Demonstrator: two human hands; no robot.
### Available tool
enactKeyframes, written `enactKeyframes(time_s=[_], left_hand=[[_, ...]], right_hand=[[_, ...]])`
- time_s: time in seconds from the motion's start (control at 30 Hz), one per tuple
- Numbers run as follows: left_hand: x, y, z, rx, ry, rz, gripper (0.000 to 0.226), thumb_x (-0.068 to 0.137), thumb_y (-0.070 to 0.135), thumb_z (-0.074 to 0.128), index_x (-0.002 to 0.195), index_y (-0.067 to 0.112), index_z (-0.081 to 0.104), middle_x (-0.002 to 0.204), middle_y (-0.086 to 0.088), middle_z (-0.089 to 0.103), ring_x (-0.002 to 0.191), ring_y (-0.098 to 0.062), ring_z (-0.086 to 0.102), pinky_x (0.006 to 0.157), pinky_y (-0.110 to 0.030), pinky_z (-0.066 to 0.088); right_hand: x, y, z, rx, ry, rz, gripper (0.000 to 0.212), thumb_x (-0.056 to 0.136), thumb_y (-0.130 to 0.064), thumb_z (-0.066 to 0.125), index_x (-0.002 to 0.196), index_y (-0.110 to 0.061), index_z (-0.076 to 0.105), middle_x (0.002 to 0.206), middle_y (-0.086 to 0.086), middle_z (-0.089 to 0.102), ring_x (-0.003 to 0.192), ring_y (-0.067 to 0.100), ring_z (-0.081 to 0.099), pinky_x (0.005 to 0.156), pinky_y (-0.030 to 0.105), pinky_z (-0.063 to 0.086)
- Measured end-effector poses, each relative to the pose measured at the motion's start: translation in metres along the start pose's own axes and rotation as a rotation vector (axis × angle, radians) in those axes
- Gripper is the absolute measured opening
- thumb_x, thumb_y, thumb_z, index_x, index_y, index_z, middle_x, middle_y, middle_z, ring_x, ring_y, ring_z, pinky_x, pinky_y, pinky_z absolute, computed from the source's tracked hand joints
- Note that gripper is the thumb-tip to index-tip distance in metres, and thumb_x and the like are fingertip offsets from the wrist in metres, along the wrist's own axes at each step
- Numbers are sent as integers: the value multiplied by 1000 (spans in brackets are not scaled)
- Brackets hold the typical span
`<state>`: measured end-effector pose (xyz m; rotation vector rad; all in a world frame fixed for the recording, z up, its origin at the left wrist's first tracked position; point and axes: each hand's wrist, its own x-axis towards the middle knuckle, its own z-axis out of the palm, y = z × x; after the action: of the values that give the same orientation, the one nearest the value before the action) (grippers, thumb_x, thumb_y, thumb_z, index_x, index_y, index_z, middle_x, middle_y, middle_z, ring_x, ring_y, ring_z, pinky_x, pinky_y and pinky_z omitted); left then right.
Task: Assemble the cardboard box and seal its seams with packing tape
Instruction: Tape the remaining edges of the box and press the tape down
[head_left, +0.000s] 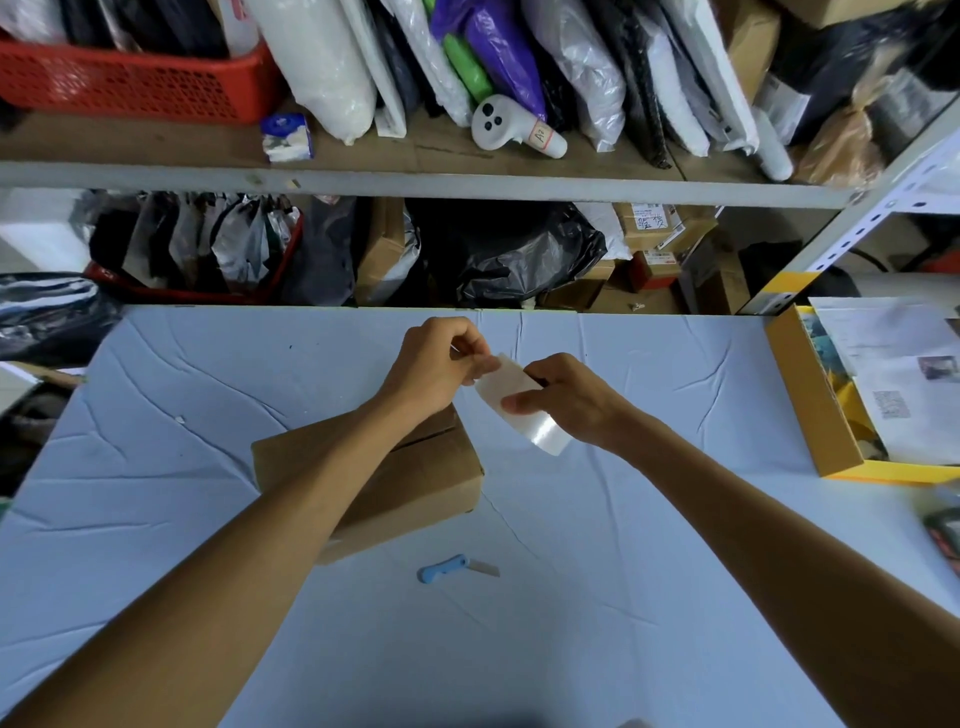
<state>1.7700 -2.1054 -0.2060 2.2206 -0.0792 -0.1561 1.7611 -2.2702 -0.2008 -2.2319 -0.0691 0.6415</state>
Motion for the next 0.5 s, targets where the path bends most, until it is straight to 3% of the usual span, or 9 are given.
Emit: enactKeyframes(time_s=[0.23,0.4,0.5], left_hand=[[-2,3,-5,83,-86,63,11,83,21,72,89,12,69,85,-1,66,75,-7,60,66,-14,45],[-3,4,-6,238,5,90,13,86,22,70,88,10,72,89,-5,72,83,-17,66,76,-30,53],[-4,7,-11,299,44,72,9,87,13,67,89,7,73,91,-5,73,85,-18,67,76,-29,52]], right_hand=[[-1,2,0,13,16,15,30,87,-23,65,108,0,66,95,11,58,84,27,52,64,25,35],[-7,-3,-1,-23,68,-55,23,90,-24,62,100,-4,68,81,4,55,76,23,49,58,23,32],[-10,-7,-2,-76,110,-104,27,92,-27,61,105,-5,69,84,4,57,75,21,50,56,22,32]])
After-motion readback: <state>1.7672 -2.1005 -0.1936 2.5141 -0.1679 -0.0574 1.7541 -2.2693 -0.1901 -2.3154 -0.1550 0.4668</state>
